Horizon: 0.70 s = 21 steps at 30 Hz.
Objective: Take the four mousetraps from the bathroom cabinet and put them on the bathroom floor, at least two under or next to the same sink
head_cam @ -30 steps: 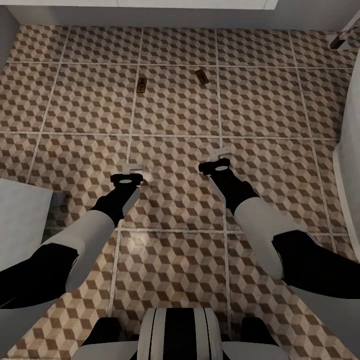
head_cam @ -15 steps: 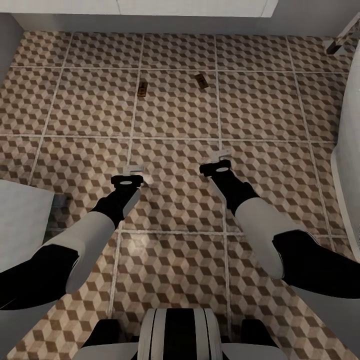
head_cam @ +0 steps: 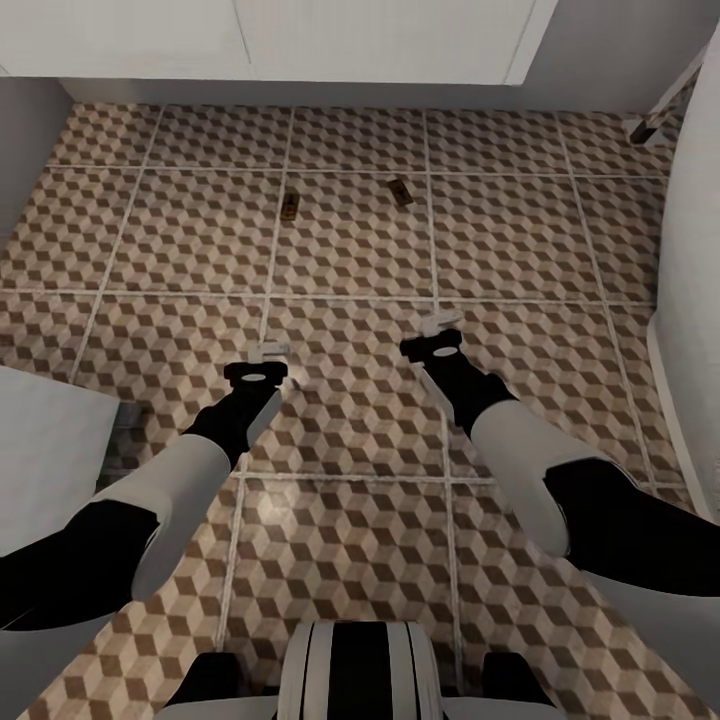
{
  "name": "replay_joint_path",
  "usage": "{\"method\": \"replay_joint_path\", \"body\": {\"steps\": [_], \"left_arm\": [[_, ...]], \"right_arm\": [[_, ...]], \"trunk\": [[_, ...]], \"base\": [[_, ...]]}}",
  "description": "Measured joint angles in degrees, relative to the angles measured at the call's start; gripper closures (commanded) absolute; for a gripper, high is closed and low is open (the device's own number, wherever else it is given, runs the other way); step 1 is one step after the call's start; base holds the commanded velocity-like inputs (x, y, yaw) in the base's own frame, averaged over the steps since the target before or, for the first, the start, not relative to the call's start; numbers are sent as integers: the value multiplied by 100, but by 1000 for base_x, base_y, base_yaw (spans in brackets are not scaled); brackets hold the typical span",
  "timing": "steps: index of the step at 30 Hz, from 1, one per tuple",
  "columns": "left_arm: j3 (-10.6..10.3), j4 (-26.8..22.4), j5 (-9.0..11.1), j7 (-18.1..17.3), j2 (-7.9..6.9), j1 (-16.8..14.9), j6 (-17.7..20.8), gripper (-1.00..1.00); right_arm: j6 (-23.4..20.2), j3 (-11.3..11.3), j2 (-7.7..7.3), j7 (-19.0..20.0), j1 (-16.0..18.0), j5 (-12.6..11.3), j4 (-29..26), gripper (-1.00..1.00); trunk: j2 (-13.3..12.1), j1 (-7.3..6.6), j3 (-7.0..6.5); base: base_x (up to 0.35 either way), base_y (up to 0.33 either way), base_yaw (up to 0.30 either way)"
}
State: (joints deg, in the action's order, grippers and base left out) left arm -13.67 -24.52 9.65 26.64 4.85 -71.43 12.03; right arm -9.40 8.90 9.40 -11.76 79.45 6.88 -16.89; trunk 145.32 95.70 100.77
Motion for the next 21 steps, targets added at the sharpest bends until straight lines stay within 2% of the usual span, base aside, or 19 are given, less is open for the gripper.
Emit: {"method": "replay_joint_path", "body": {"steps": [11,21], "left_arm": [[0,0,0,-10,4,278,-19,-100],[0,0,1,-16,-1,511,-30,-100]], "right_arm": [[343,0,-8,5,0,0,356,-100],[823,19,-10,4,-8,0,922,-100]], "trunk": [[-15,-28,-244],[-28,-54,-465]], "base": [[0,0,0],[0,0,0]]}}
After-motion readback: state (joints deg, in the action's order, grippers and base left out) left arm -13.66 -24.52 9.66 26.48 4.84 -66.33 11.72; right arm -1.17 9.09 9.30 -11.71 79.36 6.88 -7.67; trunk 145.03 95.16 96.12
